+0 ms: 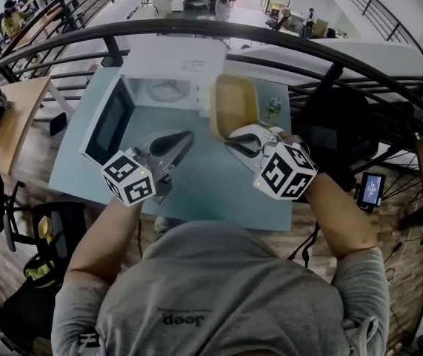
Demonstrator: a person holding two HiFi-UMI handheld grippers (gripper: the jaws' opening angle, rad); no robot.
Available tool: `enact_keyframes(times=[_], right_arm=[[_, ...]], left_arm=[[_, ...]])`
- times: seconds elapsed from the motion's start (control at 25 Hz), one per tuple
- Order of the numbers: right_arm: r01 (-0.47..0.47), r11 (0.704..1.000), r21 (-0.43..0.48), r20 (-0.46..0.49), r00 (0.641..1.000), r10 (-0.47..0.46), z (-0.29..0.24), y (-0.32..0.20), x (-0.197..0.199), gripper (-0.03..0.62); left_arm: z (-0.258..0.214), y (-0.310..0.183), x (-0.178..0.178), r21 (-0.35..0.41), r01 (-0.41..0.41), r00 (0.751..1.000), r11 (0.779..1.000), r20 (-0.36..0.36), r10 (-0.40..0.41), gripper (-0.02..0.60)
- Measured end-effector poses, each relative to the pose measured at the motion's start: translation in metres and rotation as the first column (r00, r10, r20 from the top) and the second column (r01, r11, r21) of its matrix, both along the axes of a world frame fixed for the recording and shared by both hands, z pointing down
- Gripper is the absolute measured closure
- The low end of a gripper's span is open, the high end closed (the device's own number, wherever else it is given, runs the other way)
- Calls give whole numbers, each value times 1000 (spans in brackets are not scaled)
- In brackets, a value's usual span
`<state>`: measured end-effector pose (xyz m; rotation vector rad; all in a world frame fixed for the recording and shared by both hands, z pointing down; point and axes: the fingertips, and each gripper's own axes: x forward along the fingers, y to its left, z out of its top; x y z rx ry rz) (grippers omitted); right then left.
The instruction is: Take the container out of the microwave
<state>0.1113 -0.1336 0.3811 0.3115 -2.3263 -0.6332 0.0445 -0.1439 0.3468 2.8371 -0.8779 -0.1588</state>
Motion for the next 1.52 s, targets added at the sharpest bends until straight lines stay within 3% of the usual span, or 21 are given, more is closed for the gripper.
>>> enact_keyframes(times=[1.52], right_arm=[[-97,984,-146,-43,995,92,106,-10,9,577]], left_arm=[[109,-13,11,-169,-25,999,985,23,29,554]])
